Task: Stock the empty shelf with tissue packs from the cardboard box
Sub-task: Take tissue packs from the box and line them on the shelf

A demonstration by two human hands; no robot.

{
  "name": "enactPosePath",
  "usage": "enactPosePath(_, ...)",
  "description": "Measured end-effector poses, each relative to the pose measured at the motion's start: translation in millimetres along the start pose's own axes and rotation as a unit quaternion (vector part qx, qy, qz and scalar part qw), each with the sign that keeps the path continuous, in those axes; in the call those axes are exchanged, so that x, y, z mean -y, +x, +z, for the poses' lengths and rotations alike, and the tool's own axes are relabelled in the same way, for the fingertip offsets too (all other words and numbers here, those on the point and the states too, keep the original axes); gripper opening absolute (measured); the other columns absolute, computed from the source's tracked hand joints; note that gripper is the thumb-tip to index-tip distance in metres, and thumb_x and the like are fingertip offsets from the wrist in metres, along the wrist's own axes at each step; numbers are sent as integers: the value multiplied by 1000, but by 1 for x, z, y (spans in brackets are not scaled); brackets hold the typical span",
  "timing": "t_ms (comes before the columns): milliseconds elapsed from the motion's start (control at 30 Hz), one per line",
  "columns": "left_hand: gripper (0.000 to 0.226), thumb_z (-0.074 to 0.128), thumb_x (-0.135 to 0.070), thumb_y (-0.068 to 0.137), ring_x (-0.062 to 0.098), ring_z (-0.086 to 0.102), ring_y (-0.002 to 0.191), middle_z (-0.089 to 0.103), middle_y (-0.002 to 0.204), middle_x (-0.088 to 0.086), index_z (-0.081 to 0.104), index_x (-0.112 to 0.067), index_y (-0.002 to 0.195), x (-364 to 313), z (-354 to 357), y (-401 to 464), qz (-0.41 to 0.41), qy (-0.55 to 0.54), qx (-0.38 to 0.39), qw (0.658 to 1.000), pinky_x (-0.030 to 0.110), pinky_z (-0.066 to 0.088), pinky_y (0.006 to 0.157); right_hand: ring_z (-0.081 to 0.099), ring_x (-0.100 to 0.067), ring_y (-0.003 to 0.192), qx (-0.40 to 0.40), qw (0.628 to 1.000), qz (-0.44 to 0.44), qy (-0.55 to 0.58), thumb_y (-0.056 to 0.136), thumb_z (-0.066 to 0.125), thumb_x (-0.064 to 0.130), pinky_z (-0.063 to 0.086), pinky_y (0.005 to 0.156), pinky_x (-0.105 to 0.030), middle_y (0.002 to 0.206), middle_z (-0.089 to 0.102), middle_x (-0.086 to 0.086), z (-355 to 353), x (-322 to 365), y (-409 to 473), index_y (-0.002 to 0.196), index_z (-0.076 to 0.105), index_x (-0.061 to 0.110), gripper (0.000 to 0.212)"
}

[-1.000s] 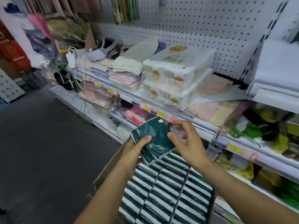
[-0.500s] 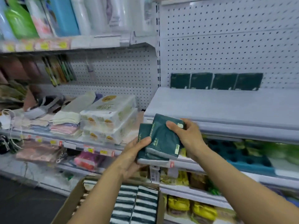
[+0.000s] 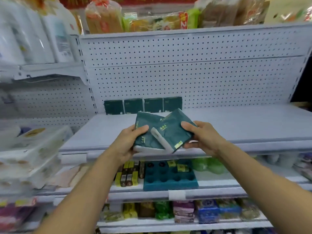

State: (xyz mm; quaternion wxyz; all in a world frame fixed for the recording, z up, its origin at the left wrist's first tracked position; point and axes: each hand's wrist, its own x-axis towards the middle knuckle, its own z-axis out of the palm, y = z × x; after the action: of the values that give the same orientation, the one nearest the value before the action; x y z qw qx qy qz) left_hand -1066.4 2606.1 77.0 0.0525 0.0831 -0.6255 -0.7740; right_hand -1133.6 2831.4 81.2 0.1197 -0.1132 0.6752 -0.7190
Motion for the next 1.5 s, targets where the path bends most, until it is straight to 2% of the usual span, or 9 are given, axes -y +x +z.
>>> enactPosePath(167, 25, 66, -24, 91, 19, 73, 85, 76, 102, 6, 65, -13, 113, 8, 43, 32, 1, -9, -30, 1000, 30, 57, 59, 66, -28, 69, -96, 995, -23, 31, 88, 70, 24, 61, 64, -42, 90, 61, -15, -75, 5, 26, 89, 56, 8, 21)
enactPosePath(267, 27, 66, -25, 92, 18, 72, 85, 76, 103, 4, 64, -15, 117, 10, 53, 58, 1, 3, -35, 999, 28, 54, 60, 70, -28, 75, -158, 985, -32, -61, 88, 71, 22, 60, 75, -45, 100, 65, -19, -108, -1, 49, 102, 52, 7, 29)
enactPosePath(333, 29, 66, -24, 92, 19, 71, 87, 75, 105, 4, 63, -15, 120, 8, 59, 79, 3, 16, -30, 999, 31, 54, 66, 66, -20, 78, -180, 969, -46, -162, 88, 70, 22, 53, 67, -34, 100, 64, -14, -123, -7, 65, 107, 50, 7, 32)
enactPosePath(500, 26, 66, -22, 92, 14, 72, 79, 76, 97, 1, 63, -16, 117, 6, 64, 137, 0, 47, -1, 999, 29, 56, 64, 65, -21, 77, -209, 934, -65, -281, 84, 73, 28, 51, 74, -41, 87, 67, -10, -150, -24, 118, 94, 51, 9, 30)
enactPosePath(733, 25, 64, -19, 94, 22, 72, 98, 75, 106, 4, 63, -14, 119, 3, 60, 232, -41, 98, 56, 993, 37, 58, 82, 53, -18, 63, -233, 907, -45, -348, 86, 71, 25, 41, 62, -34, 69, 62, -3, -166, -26, 223, 72, 42, 13, 33)
enactPosePath(900, 23, 64, -18, 94, 22, 73, 95, 76, 102, 4, 64, -13, 116, 3, 63, 284, -50, 125, 60, 989, 37, 59, 83, 62, -25, 73, -223, 896, -37, -382, 86, 68, 22, 51, 70, -39, 79, 69, -7, -166, -31, 288, 81, 57, 9, 18)
enactPosePath(1000, 21, 66, -17, 93, 22, 73, 92, 76, 101, 4, 65, -13, 113, 4, 65, 304, -58, 120, 72, 988, 31, 60, 74, 65, -25, 81, -230, 894, -44, -382, 85, 70, 24, 54, 77, -44, 86, 67, -4, -166, -35, 317, 90, 59, 16, 14)
enactPosePath(1300, 31, 72, -20, 88, 27, 72, 98, 76, 102, 6, 60, -13, 116, 10, 64, 328, -65, 117, 65, 989, 46, 55, 94, 62, -21, 88, -235, 892, -35, -384, 86, 66, 27, 52, 83, -46, 87, 64, 7, -165, -49, 350, 100, 52, 18, 22)
enactPosePath(1500, 37, 77, -24, 84, 20, 73, 94, 74, 107, -2, 62, -26, 118, 4, 68, 317, -10, 140, 86, 986, 38, 58, 84, 56, -21, 96, -306, 911, -88, -260, 85, 68, 44, 48, 80, -36, 103, 55, -3, -156, -30, 329, 126, 46, 16, 54)
